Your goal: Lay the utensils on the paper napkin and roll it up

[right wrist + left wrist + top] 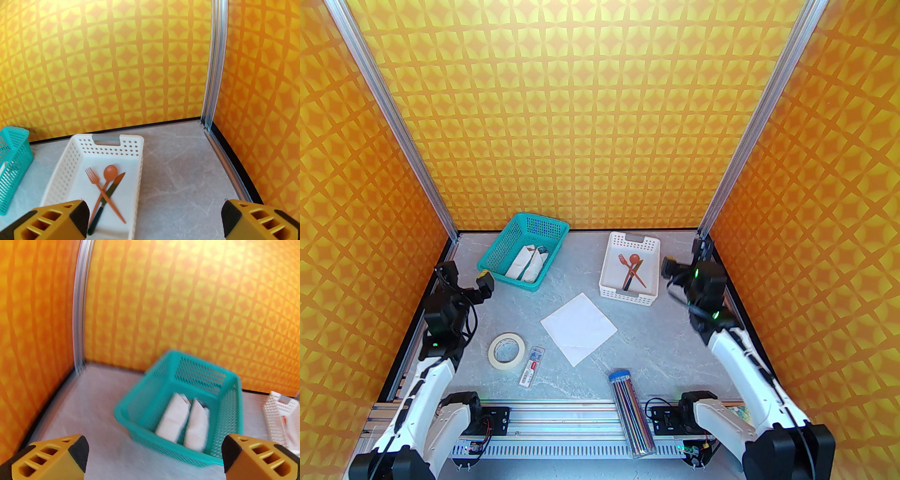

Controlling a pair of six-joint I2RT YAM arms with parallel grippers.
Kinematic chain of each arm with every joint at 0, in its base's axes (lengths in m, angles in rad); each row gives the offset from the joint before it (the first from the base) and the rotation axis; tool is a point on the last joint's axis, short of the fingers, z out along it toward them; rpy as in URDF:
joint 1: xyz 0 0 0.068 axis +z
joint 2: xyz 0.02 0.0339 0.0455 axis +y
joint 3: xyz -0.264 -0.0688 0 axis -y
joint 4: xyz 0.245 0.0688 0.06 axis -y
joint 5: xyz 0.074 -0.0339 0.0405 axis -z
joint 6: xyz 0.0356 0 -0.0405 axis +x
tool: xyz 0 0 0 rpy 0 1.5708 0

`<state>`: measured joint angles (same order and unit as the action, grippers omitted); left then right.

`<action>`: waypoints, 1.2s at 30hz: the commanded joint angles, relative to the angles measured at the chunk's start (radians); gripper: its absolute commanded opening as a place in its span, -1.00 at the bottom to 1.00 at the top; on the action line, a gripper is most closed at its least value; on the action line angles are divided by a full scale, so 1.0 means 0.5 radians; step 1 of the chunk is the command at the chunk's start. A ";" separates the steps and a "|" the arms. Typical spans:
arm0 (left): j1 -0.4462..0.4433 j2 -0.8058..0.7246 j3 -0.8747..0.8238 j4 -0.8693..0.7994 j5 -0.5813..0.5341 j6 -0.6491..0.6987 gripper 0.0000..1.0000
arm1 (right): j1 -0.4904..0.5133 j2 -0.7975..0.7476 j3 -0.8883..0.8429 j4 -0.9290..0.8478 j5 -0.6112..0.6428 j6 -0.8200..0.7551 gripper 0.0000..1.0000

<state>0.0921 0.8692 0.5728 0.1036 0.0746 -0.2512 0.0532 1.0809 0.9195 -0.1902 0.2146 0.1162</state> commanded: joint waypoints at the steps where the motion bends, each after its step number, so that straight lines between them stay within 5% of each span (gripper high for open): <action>1: -0.009 0.042 0.214 -0.683 0.236 -0.183 0.98 | 0.009 0.182 0.270 -0.716 -0.163 0.106 0.96; 8: -0.407 0.127 0.443 -1.144 0.398 -0.185 0.99 | 0.010 0.599 0.799 -1.301 -0.374 -0.039 0.92; 21: -1.044 0.689 0.515 -1.104 0.553 -0.401 0.93 | 0.061 0.927 0.998 -1.497 -0.473 -0.141 0.66; 36: -1.114 1.294 0.699 -1.161 0.167 -0.377 0.54 | 0.083 0.800 0.815 -1.431 -0.501 -0.134 0.55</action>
<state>-0.4656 1.4715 0.8864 -0.4496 0.2073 -0.4507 0.0906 1.5249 1.3418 -0.9092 -0.0273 0.0624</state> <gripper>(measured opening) 0.784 0.775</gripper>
